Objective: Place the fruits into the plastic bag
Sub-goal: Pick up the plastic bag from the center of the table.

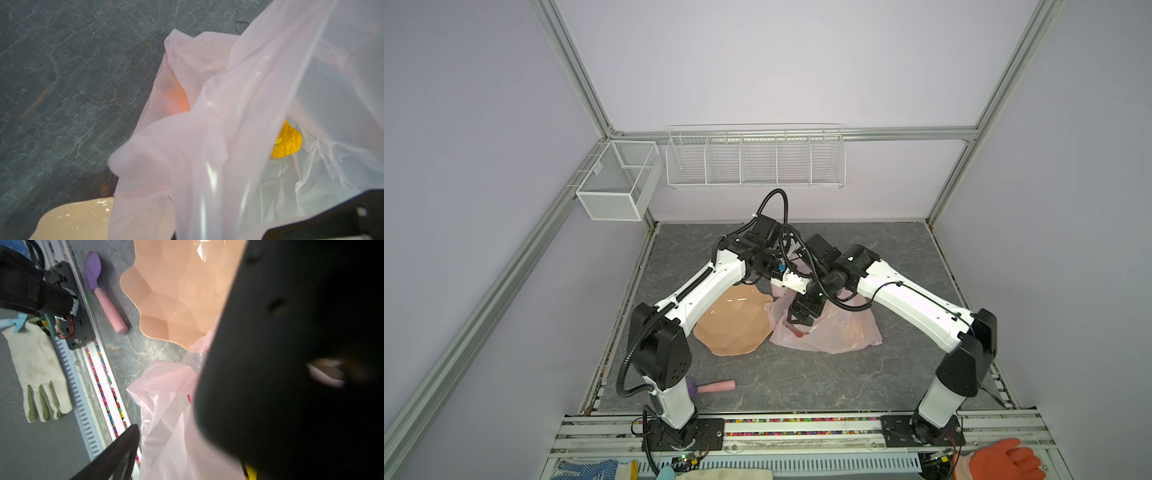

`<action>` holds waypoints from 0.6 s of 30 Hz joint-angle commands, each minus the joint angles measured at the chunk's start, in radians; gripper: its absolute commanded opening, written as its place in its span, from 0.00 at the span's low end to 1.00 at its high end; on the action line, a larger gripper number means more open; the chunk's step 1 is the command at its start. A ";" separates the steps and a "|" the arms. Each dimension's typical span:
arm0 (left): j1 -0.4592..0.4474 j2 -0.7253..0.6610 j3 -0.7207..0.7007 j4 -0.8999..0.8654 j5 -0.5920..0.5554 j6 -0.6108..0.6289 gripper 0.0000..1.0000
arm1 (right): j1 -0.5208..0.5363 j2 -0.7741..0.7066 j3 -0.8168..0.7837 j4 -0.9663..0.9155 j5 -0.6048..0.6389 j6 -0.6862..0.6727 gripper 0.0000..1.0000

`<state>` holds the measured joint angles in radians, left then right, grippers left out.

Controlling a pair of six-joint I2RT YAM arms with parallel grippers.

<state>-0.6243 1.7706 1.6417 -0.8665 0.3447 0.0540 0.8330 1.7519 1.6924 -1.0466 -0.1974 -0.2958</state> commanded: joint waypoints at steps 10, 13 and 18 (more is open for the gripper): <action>0.002 0.029 0.063 -0.051 0.042 0.013 0.00 | 0.055 0.038 -0.103 0.036 0.150 -0.072 0.38; 0.006 0.033 0.064 -0.055 0.044 0.013 0.00 | 0.059 0.012 -0.135 0.071 0.148 -0.056 0.21; 0.014 0.038 0.070 -0.058 0.050 0.012 0.00 | 0.058 -0.046 -0.189 0.136 0.141 -0.033 0.07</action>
<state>-0.6117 1.7981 1.6726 -0.8986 0.3683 0.0544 0.8902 1.7596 1.5257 -0.9516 -0.0605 -0.3359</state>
